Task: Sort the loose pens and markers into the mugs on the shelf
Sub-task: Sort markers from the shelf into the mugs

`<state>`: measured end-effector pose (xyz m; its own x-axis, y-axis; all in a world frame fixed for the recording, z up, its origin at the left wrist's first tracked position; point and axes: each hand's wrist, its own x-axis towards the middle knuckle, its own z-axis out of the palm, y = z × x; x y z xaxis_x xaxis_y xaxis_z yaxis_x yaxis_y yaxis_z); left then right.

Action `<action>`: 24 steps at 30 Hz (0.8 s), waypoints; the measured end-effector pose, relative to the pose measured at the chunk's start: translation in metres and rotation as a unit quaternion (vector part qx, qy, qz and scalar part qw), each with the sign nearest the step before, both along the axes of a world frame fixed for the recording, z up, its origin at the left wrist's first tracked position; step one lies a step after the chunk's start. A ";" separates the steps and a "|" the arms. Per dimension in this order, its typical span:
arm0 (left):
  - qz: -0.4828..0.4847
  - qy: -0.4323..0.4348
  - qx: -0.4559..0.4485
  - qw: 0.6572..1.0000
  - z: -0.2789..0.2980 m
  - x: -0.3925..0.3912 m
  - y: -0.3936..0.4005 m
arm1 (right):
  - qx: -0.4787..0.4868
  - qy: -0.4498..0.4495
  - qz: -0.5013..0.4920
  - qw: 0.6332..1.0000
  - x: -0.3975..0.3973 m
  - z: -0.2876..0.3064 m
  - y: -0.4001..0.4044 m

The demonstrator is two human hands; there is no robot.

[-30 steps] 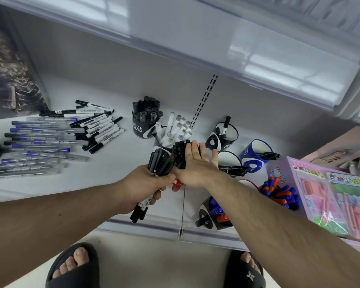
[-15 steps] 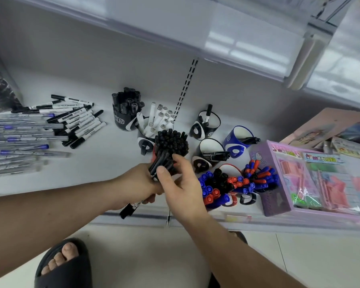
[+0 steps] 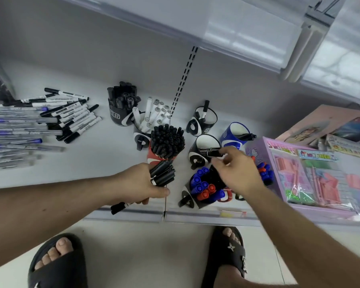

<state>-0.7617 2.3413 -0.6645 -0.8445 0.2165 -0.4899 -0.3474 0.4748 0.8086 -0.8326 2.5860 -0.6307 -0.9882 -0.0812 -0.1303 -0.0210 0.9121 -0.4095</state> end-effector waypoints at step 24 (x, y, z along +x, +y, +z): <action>0.037 -0.019 0.014 0.999 -0.009 -0.013 0.010 | 0.084 0.088 0.271 0.955 -0.038 0.016 0.050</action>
